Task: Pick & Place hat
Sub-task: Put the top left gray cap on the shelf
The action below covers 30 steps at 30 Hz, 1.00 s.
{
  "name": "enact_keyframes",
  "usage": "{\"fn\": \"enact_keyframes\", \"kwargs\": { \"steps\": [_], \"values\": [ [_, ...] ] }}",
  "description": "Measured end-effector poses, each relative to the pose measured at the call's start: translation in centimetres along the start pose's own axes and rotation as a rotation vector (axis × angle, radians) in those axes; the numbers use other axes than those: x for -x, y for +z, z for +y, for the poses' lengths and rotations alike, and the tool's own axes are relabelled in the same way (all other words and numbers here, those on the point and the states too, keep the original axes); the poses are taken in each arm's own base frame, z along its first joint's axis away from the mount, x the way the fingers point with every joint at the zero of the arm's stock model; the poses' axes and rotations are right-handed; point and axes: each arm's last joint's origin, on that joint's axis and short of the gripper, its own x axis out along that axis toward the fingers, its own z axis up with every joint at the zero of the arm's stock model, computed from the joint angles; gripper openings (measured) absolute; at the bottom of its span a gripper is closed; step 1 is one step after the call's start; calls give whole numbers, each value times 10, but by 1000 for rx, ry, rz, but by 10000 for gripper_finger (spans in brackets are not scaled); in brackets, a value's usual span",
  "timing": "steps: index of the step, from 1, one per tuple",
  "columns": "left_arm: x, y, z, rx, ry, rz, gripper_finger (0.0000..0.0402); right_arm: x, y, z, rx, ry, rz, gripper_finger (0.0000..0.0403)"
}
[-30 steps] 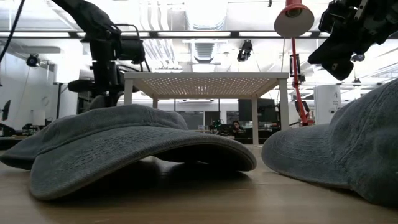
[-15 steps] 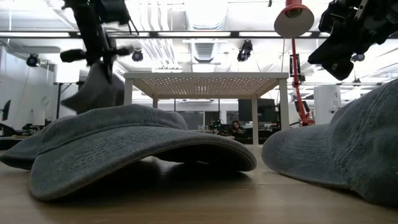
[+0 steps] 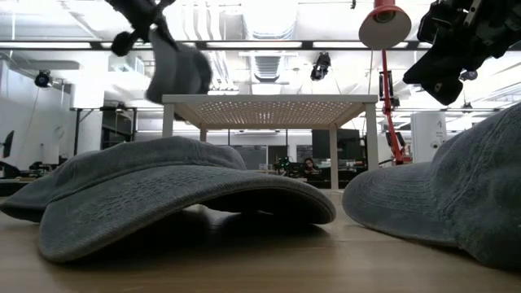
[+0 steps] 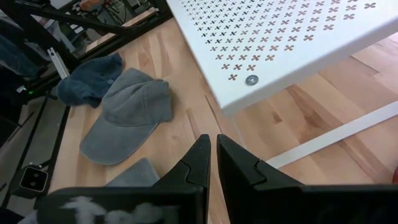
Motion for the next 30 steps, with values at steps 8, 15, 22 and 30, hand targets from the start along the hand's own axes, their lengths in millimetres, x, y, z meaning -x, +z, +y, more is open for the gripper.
{"fn": "enact_keyframes", "kwargs": {
  "steps": [8,15,22,30],
  "values": [
    [-4,4,-14,25,-198,12,3,0,0,0,0,0,0,27],
    [0,9,-28,48,-367,-24,2,0,0,0,0,0,0,27],
    [-1,3,-39,70,-479,-64,2,0,0,0,0,0,0,27],
    [-19,-25,-36,156,-597,-134,2,0,0,0,0,0,0,27]
  ]
}}
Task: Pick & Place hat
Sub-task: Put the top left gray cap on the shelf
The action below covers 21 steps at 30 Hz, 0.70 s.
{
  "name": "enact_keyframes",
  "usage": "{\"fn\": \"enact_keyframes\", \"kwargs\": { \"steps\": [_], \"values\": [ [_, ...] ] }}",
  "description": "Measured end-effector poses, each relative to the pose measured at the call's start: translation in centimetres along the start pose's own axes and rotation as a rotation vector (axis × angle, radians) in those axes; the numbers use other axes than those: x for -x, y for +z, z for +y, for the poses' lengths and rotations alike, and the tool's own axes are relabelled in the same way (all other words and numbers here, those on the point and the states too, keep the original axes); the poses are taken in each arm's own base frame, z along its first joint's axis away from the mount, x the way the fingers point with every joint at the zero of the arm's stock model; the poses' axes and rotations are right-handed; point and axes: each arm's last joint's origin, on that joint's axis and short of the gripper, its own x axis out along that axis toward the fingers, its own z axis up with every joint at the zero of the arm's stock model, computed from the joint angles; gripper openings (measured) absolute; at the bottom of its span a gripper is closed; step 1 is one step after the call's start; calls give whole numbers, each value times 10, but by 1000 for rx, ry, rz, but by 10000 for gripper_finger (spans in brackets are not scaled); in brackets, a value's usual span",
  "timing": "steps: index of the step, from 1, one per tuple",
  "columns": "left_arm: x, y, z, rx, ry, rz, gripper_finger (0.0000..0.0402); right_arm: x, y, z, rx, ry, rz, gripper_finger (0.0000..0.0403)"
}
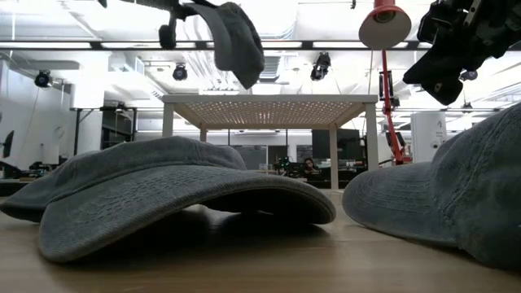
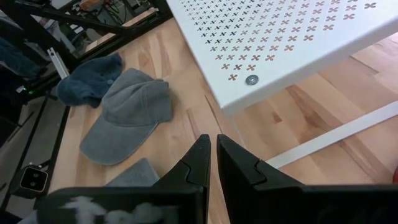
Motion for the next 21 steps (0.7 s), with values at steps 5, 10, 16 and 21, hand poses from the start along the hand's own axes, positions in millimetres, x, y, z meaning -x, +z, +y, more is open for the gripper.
{"fn": "enact_keyframes", "kwargs": {
  "steps": [5,10,16,21],
  "values": [
    [1,-15,9,43,-88,-97,2,0,0,0,0,0,0,27],
    [7,-30,15,90,-173,-213,2,0,0,0,0,0,0,27],
    [15,-51,17,108,-166,-295,2,0,0,0,0,1,0,27],
    [20,-65,9,87,-103,-332,2,0,0,0,0,0,0,27]
  ]
}}
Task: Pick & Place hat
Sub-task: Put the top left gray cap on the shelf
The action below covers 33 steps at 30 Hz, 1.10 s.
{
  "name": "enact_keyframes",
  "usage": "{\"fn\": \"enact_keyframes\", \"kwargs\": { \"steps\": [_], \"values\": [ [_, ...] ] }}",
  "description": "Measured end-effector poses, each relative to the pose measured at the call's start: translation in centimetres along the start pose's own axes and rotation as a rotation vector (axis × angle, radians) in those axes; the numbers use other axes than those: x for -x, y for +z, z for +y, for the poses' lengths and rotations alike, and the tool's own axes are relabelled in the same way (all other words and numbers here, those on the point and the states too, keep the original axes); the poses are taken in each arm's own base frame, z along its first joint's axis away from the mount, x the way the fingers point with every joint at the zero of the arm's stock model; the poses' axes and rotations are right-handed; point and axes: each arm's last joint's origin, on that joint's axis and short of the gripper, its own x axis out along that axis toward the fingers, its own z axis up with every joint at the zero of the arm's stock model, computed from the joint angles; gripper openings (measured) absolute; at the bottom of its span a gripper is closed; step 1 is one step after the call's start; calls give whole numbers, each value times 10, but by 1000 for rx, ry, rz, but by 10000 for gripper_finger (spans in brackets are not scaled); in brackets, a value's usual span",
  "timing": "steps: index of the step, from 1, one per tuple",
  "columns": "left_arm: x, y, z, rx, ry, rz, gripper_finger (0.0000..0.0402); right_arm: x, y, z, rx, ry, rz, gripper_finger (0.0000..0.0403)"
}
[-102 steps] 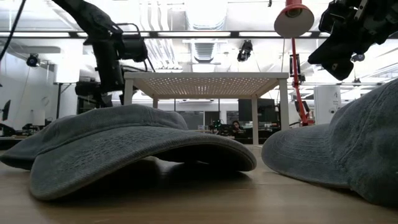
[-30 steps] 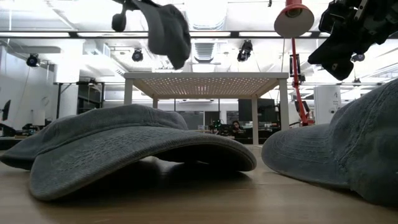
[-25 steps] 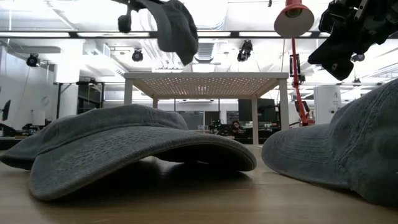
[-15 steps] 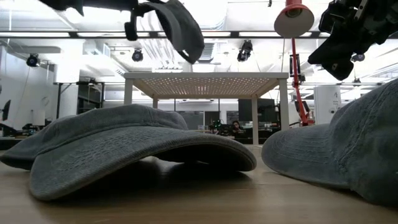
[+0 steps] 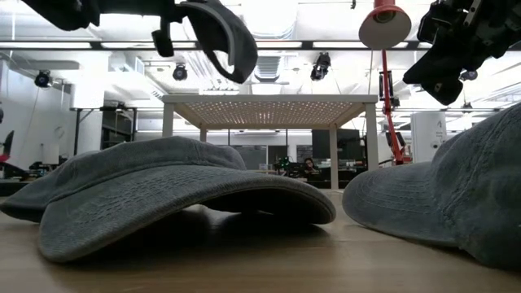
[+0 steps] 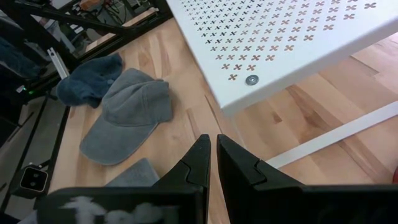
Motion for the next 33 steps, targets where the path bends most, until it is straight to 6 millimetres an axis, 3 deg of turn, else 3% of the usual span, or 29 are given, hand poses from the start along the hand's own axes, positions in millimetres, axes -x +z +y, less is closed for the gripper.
{"fn": "enact_keyframes", "kwargs": {
  "steps": [7,15,26,33],
  "values": [
    [7,-15,-10,-35,57,-13,2,0,0,0,0,0,0,27],
    [3,-36,-8,-15,53,-12,2,0,0,0,0,0,0,27],
    [-8,-64,8,13,46,8,2,0,0,0,0,1,0,27],
    [-8,-70,12,2,44,-6,2,0,0,0,0,0,0,27]
  ]
}}
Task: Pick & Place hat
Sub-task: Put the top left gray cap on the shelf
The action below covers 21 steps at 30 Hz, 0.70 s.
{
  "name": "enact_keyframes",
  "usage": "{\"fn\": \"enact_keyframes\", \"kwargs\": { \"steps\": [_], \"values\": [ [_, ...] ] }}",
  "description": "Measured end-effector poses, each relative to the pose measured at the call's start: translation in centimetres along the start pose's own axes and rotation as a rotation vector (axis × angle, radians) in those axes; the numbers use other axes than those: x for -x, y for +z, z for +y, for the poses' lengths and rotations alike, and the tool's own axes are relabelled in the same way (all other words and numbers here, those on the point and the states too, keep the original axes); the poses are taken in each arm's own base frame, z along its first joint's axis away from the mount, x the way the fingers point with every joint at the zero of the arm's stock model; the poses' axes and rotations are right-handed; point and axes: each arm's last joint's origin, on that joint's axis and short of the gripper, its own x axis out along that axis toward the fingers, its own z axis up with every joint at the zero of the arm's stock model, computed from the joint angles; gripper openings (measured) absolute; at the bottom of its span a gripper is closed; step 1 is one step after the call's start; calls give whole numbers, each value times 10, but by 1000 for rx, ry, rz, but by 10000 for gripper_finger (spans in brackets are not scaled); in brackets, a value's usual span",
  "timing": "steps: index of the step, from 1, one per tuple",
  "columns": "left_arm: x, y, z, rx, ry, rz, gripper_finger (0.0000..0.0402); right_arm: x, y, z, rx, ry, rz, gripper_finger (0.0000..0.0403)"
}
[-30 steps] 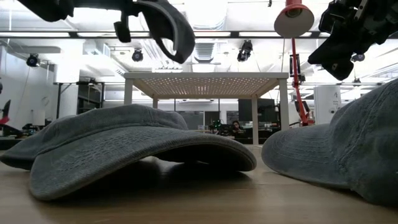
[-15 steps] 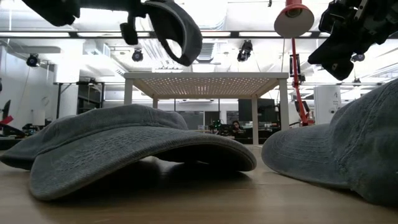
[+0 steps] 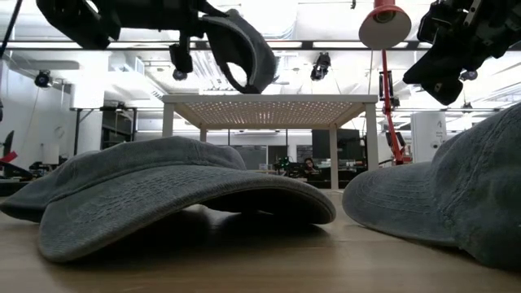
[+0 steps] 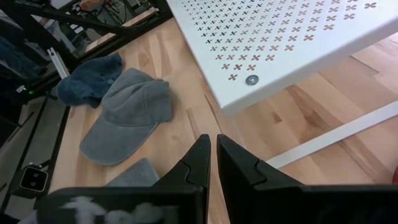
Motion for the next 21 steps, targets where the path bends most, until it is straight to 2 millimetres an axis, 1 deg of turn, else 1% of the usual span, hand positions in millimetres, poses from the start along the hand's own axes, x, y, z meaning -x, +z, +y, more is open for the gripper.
{"fn": "enact_keyframes", "kwargs": {
  "steps": [5,11,15,21],
  "values": [
    [9,-6,11,36,28,33,2,0,0,0,0,0,0,27],
    [21,-10,22,70,62,29,2,0,0,0,0,0,1,27],
    [24,-11,22,113,56,33,2,0,0,0,0,0,0,27],
    [29,-15,17,156,30,48,2,0,0,0,0,0,0,27]
  ]
}}
